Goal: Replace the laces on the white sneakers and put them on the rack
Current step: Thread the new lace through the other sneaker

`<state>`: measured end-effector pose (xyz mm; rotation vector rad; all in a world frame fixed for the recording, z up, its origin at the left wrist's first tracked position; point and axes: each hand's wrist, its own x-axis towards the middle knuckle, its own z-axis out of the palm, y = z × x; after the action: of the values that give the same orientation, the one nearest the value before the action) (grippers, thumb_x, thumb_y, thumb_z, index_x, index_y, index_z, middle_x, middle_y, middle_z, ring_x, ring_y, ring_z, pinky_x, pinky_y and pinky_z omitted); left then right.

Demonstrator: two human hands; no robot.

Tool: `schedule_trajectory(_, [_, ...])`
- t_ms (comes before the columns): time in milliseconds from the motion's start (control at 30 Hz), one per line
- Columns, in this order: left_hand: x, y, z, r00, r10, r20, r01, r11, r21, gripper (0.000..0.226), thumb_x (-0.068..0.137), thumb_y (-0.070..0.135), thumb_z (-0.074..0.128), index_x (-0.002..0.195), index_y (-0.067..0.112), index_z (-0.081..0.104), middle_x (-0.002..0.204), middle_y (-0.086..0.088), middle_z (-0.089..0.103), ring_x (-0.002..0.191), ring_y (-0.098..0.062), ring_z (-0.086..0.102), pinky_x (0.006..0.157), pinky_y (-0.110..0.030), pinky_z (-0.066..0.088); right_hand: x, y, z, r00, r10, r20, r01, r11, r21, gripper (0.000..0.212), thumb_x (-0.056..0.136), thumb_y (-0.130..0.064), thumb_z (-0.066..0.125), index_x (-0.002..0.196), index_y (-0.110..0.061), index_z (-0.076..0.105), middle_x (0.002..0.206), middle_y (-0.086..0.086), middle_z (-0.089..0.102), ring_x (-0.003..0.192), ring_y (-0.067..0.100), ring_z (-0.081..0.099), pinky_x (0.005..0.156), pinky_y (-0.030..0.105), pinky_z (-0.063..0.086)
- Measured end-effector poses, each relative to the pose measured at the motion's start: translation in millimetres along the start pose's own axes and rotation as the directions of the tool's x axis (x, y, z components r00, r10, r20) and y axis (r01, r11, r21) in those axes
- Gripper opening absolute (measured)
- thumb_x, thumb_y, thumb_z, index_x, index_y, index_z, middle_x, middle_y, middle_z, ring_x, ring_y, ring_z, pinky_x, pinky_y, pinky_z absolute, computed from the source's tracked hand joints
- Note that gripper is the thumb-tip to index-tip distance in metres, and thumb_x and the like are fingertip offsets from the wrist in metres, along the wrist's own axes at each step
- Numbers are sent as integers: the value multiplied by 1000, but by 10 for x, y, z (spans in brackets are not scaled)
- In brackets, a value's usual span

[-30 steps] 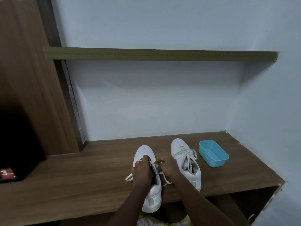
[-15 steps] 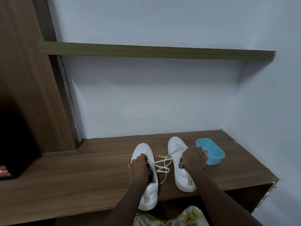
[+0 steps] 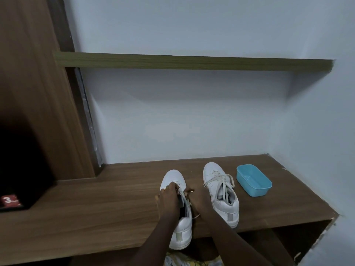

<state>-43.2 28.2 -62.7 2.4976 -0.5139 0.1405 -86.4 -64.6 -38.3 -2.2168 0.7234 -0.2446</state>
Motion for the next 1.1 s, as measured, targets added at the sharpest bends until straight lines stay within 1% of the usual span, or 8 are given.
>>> schedule_trajectory(200, [3,-6,-20,999,-49,-21,49,999,11,20,91,14,45,106,26,51,106,8,60,106,-15,54,90,-31,31,149,194,-141,983,174,-63,-176,984,-27,15,84,-10,51,75,-9,63,71,4,56,88,31,64,60,23,44])
schedule_trajectory(433, [39,-35,-19,994,-106,-29,103,992,-73,23,91,13,54,114,15,55,117,-3,56,108,-20,50,85,-28,39,94,122,-509,920,252,-301,-272,962,-27,29,96,-18,45,111,1,62,116,15,63,113,28,57,95,33,44])
schedule_trajectory(533, [3,-61,-52,968,-252,15,247,934,-259,23,93,8,50,115,6,57,115,-13,57,107,-28,53,85,-32,40,48,100,-519,949,211,-234,-252,954,-163,26,93,-19,46,108,-4,63,111,10,64,111,27,58,90,32,44])
schedule_trajectory(667, [-67,-160,-75,970,-240,42,240,918,-316,28,98,21,46,112,6,65,106,-16,66,99,-28,60,78,-29,41,40,-9,-391,998,67,-17,-69,963,-261,33,93,-19,45,60,-12,48,66,2,49,96,25,61,64,24,35])
schedule_trajectory(767, [-113,-165,-135,995,-69,73,85,965,-247,30,97,28,47,105,9,69,95,-10,71,75,-16,57,63,-24,40,60,-80,-198,996,-14,84,22,996,-92,20,83,-4,50,80,1,70,92,15,70,99,25,63,67,26,41])
schedule_trajectory(833, [-129,-145,-164,995,-30,99,47,984,-170,28,96,29,48,107,12,66,94,-8,70,67,-10,49,55,-19,33,22,-127,-119,997,-31,72,33,999,-22,23,82,0,53,81,-8,75,99,7,72,91,18,62,70,20,40])
schedule_trajectory(933, [-99,-150,-175,991,-40,128,53,993,-103,26,95,27,48,106,10,63,93,-7,66,72,-14,51,60,-21,33,35,-95,-29,999,16,43,-19,998,59,35,80,3,50,58,-20,64,83,4,70,77,15,59,70,24,46])
schedule_trajectory(1100, [-59,-185,-152,992,-28,127,34,999,-42,31,100,24,39,113,10,63,100,-11,68,90,-23,63,67,-25,39,136,14,-45,992,115,49,-115,993,7,21,80,-8,53,85,3,71,90,15,72,86,29,68,76,31,54])
